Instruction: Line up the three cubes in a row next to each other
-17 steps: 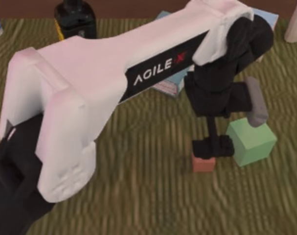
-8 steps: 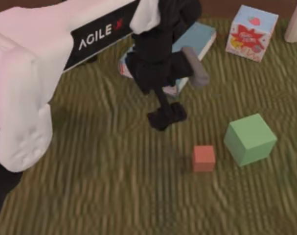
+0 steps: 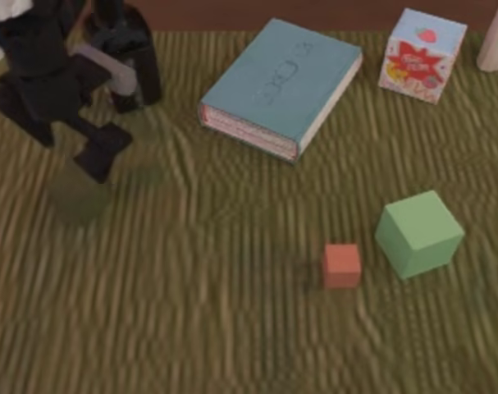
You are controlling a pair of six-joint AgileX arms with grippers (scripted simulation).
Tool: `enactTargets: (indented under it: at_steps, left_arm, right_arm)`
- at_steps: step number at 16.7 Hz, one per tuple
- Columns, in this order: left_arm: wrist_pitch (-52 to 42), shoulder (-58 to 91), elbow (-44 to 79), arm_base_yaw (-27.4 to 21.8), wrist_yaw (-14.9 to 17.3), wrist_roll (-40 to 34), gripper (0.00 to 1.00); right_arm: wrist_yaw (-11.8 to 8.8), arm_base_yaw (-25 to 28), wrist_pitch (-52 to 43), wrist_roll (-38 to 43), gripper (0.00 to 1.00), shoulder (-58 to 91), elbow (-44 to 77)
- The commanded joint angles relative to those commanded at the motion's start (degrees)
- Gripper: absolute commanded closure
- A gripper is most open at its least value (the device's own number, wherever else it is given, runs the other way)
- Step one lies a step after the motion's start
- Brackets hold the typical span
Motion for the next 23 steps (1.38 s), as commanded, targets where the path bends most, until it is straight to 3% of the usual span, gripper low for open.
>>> enactTargets:
  at_steps: [8,17,22,23]
  left_arm:
    - [1.61,-0.71,-2.30,1.95,-0.02,-0.64,0.00]
    - [17.77,4.31,-13.26,2.15,0.03,-0.52,0.00]
    - [18.49,4.55,-13.78,2.15,0.03,-0.51,0.00]
    - [18.49,4.55,-13.78,2.15,0.03,-0.51,0.08]
  right_arm:
    - [0.00,0.00,0.00,0.00,0.00,0.00,0.00]
    - [0.00,0.00,0.00,0.00,0.00,0.00,0.00]
    - [0.00,0.00,0.00,0.00,0.00,0.00,0.00]
    - [0.00,0.00,0.00,0.00,0.00,0.00,0.00]
